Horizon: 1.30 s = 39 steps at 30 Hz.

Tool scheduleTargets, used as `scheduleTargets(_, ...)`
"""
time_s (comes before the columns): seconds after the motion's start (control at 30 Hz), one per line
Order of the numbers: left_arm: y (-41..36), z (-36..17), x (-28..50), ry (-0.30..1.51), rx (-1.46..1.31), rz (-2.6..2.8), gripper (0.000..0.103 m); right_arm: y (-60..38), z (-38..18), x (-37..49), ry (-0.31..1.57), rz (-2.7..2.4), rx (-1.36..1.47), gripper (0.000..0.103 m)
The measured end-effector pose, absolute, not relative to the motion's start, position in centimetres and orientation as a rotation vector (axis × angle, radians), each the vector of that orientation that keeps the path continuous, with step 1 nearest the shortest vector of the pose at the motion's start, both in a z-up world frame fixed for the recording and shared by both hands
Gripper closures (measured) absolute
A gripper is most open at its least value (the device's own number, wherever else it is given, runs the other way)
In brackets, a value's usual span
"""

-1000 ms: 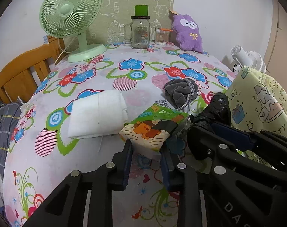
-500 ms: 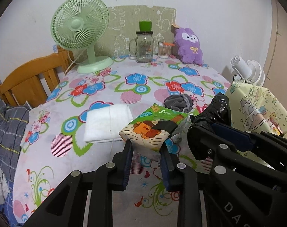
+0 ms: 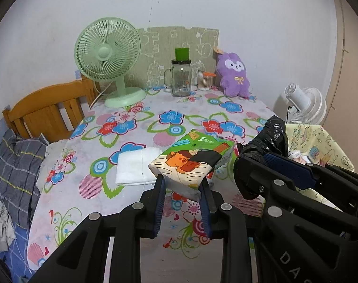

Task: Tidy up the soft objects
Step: 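Lift and carry the tissue box and black bag over the gift box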

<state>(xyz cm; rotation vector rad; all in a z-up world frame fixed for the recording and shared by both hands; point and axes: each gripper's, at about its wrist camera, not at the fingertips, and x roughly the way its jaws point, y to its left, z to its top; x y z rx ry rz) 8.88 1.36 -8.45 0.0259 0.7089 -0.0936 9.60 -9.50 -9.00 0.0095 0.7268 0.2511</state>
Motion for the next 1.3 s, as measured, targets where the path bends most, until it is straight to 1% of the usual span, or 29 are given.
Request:
scheduleTargets(0.6, -0.8, -4.9, 6.8, 0.637, 0.048, -0.086, 0.077, -11.7, -5.3, 7.3, 0.651, 0.264, 0.007, 0.073)
scheduleTargets(1.3, -5.9, -3.2, 6.8, 0.594, 0.076, -0.117, 0.077, -16.9, -3.2, 6.7, 0.602, 0.231, 0.004, 0.073)
